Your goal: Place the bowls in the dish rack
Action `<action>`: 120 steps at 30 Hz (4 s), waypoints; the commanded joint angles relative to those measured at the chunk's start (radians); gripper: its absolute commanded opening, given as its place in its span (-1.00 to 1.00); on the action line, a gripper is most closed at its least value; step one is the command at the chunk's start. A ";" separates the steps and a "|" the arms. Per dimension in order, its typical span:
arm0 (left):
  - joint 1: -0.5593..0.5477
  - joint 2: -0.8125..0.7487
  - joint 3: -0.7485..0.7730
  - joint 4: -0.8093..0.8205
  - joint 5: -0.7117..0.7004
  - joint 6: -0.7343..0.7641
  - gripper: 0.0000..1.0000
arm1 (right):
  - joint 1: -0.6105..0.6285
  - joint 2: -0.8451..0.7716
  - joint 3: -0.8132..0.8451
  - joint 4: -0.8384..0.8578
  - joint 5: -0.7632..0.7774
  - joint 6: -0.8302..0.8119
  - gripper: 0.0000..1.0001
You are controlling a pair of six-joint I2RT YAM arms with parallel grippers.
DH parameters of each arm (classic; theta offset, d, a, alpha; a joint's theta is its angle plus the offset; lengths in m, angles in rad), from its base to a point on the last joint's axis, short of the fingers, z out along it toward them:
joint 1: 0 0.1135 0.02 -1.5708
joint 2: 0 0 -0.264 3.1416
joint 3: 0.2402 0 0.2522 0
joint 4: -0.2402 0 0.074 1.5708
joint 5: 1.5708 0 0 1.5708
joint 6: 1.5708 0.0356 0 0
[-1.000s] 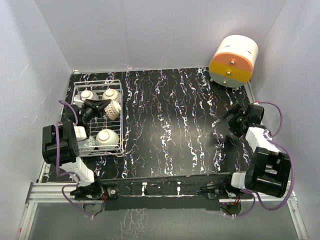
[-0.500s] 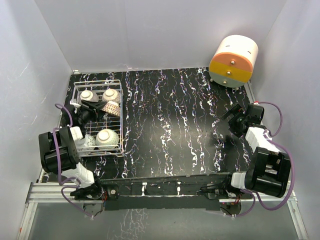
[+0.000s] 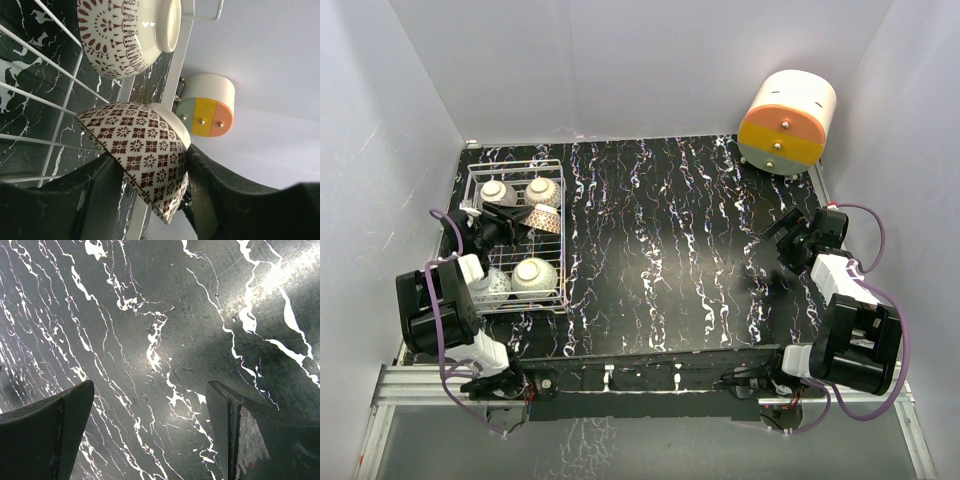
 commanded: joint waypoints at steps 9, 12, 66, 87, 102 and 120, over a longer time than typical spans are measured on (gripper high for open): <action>0.036 -0.063 0.033 -0.443 -0.130 0.282 -1.00 | -0.006 -0.004 -0.008 0.068 -0.008 0.002 0.95; 0.044 -0.071 0.045 -0.466 -0.134 0.301 -1.00 | -0.006 -0.005 -0.007 0.068 -0.012 0.002 0.95; 0.113 -0.098 0.119 -0.672 -0.259 0.420 0.94 | -0.006 0.001 -0.018 0.087 -0.035 0.004 0.95; 0.104 -0.090 0.258 -0.680 -0.239 0.442 0.94 | -0.002 -0.001 -0.019 0.097 -0.041 -0.001 0.97; -0.089 -0.080 0.591 -0.908 -0.530 0.645 0.94 | 0.474 0.098 0.215 -0.019 0.216 -0.047 0.97; -0.337 -0.340 0.579 -0.970 -0.556 0.886 0.94 | 0.936 0.187 0.544 -0.117 0.470 -0.146 0.97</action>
